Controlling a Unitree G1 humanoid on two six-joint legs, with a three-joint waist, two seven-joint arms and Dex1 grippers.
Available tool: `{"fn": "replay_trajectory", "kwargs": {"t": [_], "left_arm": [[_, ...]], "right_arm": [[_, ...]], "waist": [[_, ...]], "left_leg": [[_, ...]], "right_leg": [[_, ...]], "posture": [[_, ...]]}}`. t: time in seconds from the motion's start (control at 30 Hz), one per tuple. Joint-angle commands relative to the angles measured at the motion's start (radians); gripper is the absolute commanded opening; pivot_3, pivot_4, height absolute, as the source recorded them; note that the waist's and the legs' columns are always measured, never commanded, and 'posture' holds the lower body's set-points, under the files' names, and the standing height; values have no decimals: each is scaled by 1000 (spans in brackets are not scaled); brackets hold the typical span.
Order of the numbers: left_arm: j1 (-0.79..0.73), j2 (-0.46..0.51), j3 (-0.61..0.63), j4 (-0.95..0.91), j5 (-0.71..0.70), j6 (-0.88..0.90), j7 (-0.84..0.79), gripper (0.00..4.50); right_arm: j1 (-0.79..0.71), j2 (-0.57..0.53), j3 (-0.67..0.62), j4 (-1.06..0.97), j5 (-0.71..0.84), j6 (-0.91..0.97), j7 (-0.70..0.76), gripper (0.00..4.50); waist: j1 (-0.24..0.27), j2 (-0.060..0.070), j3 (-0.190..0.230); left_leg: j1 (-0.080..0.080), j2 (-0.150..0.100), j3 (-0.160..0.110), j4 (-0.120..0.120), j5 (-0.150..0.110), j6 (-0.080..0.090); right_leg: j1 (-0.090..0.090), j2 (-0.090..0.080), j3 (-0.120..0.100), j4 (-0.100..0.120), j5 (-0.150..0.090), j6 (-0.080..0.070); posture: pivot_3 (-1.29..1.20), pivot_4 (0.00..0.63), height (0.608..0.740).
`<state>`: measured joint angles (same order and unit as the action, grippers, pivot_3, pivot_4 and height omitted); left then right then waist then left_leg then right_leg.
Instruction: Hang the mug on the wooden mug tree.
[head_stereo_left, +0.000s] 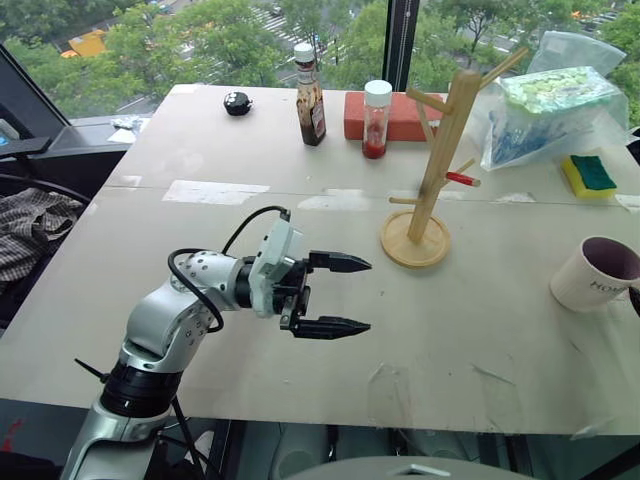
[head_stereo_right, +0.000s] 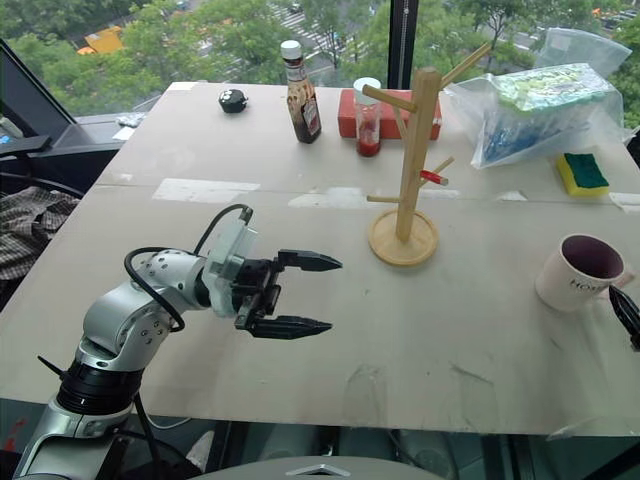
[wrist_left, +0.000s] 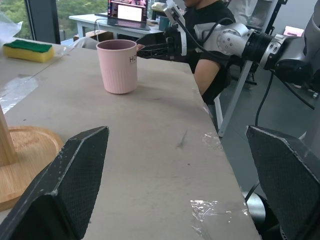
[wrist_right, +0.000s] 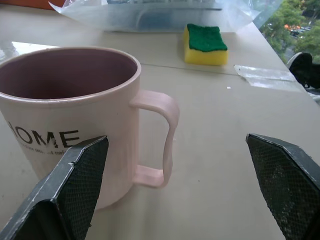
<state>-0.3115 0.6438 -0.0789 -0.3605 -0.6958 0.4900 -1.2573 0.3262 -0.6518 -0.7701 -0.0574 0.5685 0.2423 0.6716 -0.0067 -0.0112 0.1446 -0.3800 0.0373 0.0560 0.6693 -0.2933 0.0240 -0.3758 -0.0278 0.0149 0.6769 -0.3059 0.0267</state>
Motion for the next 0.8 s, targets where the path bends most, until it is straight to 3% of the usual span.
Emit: {"fn": "replay_trajectory", "kwargs": {"t": [0.03,0.8], "left_arm": [[-6,5,23,-4,9,-27,8,4500],[-17,47,50,-43,-36,19,35,4500]], "right_arm": [[12,-19,-19,-34,4,32,-8,4455],[-174,-44,93,146,-137,-15,-55,4455]], "waist": [[0,0,0],[-5,0,0]], "left_leg": [[0,0,0,0,0,0],[0,0,1,0,0,0]], "right_leg": [[0,0,0,0,0,0],[-1,4,1,0,0,0]], "posture": [[0,150,740],[0,150,740]]}}
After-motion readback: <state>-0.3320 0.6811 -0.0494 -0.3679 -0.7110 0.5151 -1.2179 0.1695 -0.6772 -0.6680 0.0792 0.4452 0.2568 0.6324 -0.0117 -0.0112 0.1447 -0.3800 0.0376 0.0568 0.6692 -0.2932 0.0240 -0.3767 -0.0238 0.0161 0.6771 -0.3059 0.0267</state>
